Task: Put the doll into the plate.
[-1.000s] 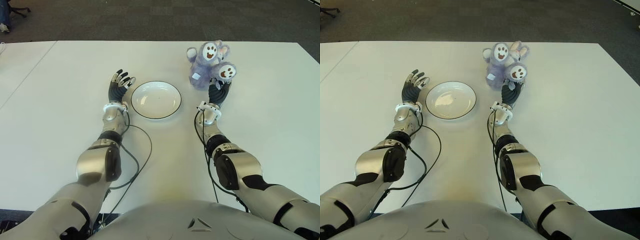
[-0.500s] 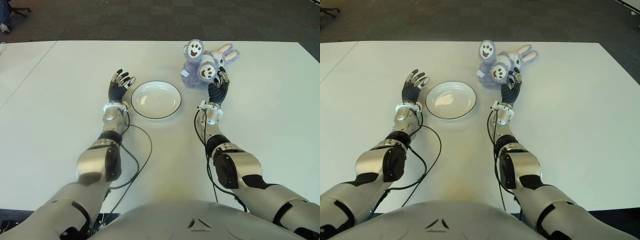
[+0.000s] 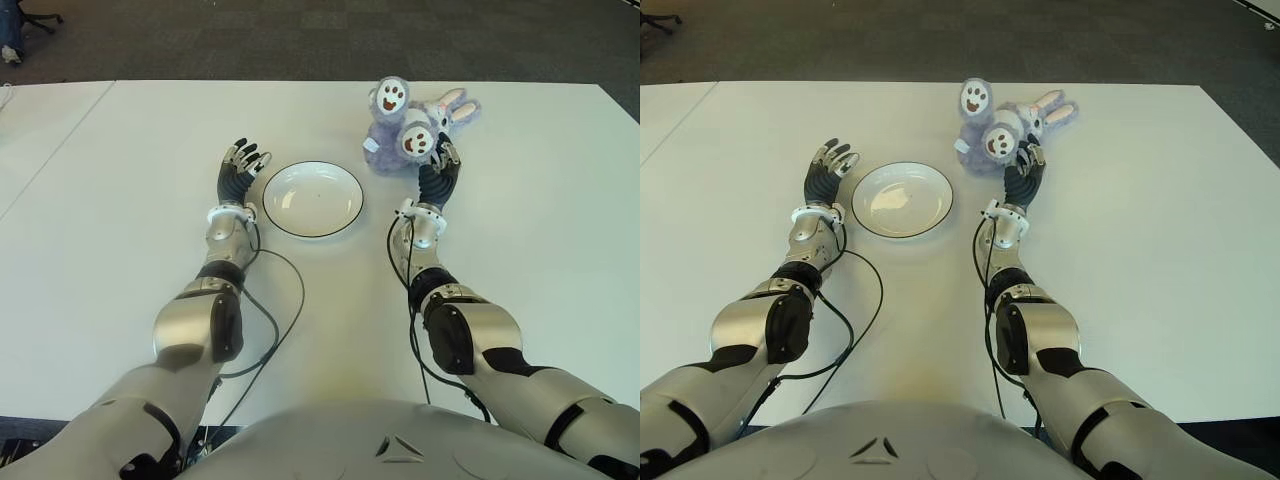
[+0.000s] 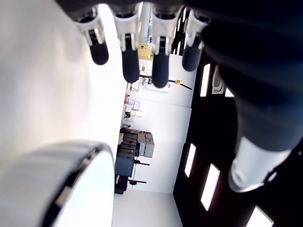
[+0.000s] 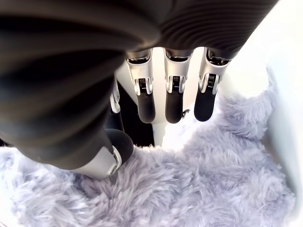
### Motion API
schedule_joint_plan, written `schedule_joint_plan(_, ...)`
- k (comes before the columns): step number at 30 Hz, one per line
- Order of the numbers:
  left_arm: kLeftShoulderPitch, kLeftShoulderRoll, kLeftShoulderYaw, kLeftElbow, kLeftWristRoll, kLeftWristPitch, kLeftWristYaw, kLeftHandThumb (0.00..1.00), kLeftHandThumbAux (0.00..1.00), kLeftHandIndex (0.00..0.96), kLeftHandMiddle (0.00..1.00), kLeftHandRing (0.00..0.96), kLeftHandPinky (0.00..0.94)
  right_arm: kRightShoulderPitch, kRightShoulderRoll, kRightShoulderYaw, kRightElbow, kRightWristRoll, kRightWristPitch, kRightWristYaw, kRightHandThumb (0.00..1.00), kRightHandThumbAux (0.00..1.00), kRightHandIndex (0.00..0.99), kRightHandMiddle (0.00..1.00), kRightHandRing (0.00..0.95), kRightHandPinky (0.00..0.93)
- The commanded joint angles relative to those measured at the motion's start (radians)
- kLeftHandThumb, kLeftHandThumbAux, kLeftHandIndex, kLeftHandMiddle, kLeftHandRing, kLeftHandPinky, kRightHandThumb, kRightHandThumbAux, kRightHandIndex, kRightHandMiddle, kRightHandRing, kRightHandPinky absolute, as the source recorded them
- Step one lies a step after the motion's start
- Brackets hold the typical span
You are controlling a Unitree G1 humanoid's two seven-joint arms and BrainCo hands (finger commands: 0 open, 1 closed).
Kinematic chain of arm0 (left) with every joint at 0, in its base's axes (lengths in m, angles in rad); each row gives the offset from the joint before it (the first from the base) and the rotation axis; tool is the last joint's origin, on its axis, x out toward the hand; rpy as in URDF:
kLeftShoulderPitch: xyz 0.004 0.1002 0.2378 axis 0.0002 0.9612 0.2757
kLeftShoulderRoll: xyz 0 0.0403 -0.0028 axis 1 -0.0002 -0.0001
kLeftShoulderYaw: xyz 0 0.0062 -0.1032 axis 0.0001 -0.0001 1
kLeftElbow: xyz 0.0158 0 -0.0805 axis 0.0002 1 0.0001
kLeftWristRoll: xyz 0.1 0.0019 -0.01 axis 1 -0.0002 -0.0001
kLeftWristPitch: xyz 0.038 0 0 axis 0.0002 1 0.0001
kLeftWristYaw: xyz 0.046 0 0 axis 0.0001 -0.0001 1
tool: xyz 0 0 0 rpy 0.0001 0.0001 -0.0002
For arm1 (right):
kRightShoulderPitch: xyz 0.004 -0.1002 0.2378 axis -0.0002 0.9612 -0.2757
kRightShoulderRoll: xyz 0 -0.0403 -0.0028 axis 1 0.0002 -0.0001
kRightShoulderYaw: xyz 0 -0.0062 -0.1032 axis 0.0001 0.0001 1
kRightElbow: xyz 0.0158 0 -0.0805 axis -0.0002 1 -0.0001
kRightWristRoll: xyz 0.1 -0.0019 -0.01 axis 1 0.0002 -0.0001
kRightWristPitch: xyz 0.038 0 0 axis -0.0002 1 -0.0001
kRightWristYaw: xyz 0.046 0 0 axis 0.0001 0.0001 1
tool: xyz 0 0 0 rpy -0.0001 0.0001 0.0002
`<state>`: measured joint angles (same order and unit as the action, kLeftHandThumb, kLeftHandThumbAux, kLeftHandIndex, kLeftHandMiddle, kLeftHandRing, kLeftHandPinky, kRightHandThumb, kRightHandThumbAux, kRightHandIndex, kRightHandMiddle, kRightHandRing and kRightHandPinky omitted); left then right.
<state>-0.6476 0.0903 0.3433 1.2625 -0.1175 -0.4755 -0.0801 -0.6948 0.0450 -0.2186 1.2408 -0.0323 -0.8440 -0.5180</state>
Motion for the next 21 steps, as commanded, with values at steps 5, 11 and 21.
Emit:
schedule_joint_plan(5, 0.126, -0.031, 0.004, 0.090, 0.008, 0.127, 0.030, 0.000, 0.722, 0.160, 0.225, 0.192, 0.138, -0.027, -0.003, -0.013, 0.017, 0.011, 0.014, 0.013, 0.943, 0.680, 0.426, 0.316, 0.459, 0.434)
schedule_joint_plan(11, 0.125, -0.033, 0.005, 0.090, 0.007, 0.129, 0.033, 0.000, 0.731, 0.167, 0.239, 0.205, 0.141, -0.022, -0.021, 0.031, 0.017, -0.065, 0.017, -0.082, 0.936, 0.682, 0.424, 0.294, 0.451, 0.334)
schedule_joint_plan(21, 0.124, -0.035, 0.003, 0.090, 0.008, 0.128, 0.033, 0.000, 0.720, 0.153, 0.212, 0.179, 0.123, 0.007, -0.052, 0.159, 0.005, -0.252, 0.012, -0.293, 0.390, 0.694, 0.157, 0.093, 0.071, 0.039)
